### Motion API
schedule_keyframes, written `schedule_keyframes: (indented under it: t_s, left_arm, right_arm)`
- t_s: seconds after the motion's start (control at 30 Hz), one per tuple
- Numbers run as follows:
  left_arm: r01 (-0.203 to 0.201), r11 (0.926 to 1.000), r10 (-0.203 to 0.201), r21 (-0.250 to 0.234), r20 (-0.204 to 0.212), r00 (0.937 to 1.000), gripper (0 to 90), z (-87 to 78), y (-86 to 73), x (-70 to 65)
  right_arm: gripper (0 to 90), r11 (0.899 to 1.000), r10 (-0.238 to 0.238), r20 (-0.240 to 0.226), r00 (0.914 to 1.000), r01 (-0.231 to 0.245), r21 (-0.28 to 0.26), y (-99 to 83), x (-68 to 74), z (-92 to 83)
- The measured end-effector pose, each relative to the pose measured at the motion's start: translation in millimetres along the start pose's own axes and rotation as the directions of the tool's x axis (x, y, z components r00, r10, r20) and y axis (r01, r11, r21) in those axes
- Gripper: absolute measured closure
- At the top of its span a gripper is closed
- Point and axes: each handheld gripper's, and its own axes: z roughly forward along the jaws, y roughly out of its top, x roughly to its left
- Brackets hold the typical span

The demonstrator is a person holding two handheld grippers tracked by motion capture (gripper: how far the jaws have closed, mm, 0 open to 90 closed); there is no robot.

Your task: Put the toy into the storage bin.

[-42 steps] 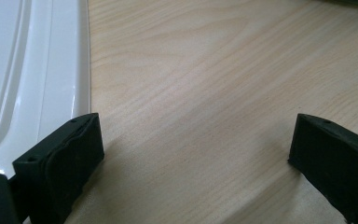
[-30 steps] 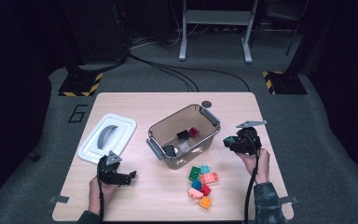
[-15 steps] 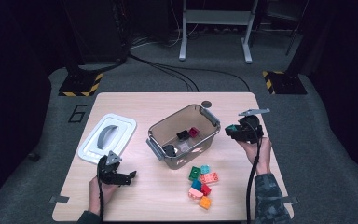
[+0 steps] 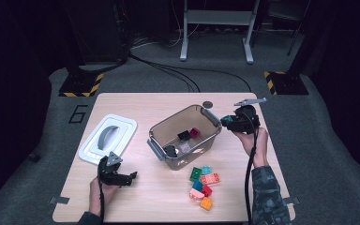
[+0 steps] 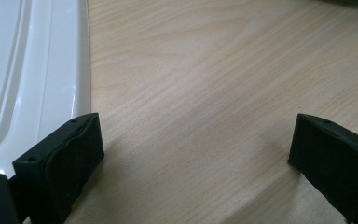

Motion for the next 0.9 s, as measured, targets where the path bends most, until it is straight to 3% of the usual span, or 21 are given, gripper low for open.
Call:
schedule_keyframes:
  t_s: [0.27,0.47,0.73,0.9]
  left_arm:
    - [0.000,1.0000,0.000,0.000,0.000,1.0000,2.7,0.0,0.0,0.0]
    - [0.000,1.0000,0.000,0.000,0.000,1.0000,2.7,0.0,0.0,0.0]
    - [0.000,1.0000,0.000,-0.001,0.000,1.0000,2.7,0.0,0.0,0.0]
    - [0.000,1.0000,0.000,-0.001,0.000,1.0000,2.7,0.0,0.0,0.0]
  right_arm:
    - [58.5,0.999,-0.036,-0.024,0.9991,0.037,0.029,13.9,21.2,12.3]
    - [58.4,0.994,-0.067,-0.047,0.9966,0.071,0.084,15.8,38.1,28.2]
    - [58.1,0.983,-0.100,-0.059,0.9933,0.108,0.151,11.5,45.1,35.8]
    - [57.6,0.979,-0.096,-0.052,0.9941,0.103,0.177,10.1,45.0,35.5]
